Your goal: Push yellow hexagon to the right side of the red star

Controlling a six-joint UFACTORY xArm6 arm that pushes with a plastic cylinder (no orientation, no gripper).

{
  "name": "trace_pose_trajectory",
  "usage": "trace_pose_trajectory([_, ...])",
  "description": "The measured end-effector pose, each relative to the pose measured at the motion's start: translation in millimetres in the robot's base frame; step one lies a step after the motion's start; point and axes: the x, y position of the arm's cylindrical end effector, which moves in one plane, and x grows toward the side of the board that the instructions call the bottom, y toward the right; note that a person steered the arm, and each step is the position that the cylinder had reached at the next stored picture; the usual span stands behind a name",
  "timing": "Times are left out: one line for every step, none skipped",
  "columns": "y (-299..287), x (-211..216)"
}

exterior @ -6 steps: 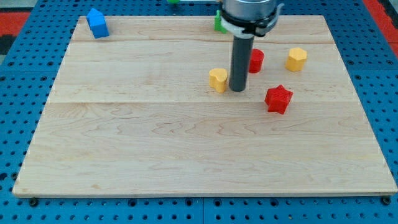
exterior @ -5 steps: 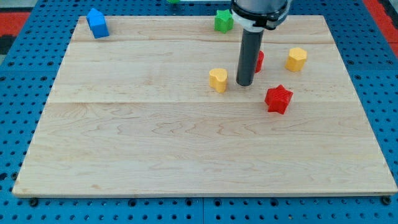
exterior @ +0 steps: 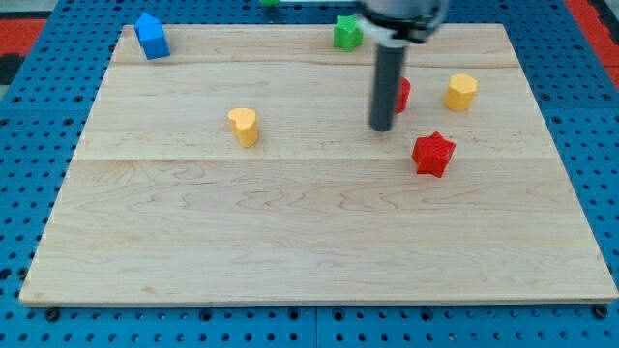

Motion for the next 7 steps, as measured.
trace_pose_trajectory([72.3, -4.9])
trace_pose_trajectory([137.2, -42.9])
trace_pose_trajectory([188.0, -85.9])
trace_pose_trajectory([179.7, -104.6])
trace_pose_trajectory([130.2, -99.1])
trace_pose_trajectory([80.5, -88.0])
trace_pose_trajectory([62.1, -53.7])
